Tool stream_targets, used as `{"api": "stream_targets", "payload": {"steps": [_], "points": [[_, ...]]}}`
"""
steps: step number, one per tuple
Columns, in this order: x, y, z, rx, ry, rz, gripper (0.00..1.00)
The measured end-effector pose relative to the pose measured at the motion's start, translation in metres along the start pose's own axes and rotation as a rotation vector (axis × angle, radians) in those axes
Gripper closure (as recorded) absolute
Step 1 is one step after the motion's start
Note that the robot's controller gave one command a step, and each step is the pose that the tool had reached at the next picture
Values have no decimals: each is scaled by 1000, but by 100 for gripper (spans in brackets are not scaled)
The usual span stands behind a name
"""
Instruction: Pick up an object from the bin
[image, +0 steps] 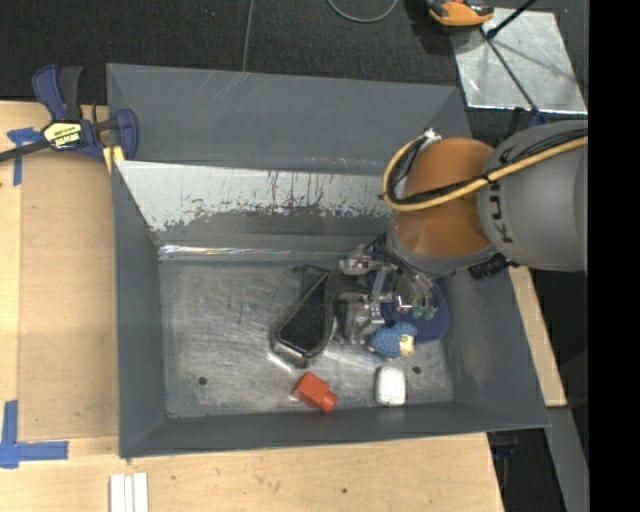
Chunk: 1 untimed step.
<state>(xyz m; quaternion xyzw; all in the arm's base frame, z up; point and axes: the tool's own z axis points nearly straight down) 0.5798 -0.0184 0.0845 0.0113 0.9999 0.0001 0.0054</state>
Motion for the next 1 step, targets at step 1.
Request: {"api": "stream_targets", "payload": {"steps": [1], "points": [[-6, 54, 4, 3, -5, -245, 0]]}}
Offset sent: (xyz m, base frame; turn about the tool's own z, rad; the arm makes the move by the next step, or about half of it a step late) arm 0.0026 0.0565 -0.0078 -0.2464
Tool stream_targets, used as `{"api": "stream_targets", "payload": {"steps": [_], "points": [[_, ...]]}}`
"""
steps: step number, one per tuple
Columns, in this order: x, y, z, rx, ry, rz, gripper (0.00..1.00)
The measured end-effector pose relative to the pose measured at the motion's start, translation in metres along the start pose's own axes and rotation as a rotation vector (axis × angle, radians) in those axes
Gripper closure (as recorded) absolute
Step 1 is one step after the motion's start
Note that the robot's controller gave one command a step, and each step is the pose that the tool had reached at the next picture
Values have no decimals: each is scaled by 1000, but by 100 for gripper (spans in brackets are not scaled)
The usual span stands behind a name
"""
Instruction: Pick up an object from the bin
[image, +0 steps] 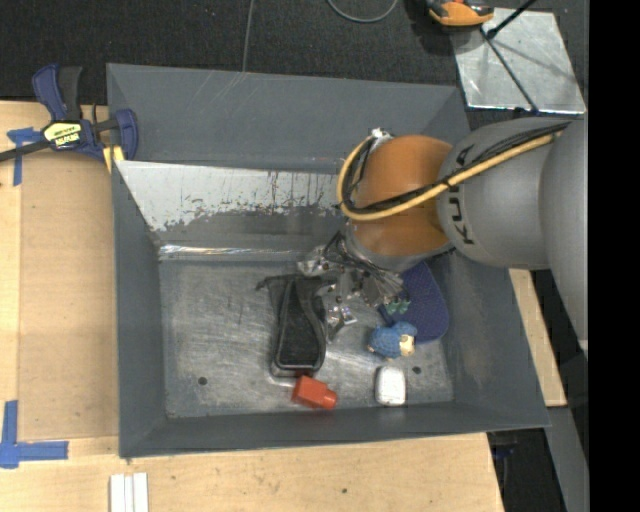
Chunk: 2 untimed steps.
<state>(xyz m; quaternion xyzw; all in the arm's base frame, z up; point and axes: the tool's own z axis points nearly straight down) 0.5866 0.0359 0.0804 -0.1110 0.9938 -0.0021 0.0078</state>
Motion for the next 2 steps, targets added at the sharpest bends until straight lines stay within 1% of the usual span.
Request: {"api": "stream_targets", "payload": {"steps": [1, 2], "points": [[-5, 0, -4, 0, -18, 3, 100], [-5, 5, -147, -3, 7, -18, 100]]}}
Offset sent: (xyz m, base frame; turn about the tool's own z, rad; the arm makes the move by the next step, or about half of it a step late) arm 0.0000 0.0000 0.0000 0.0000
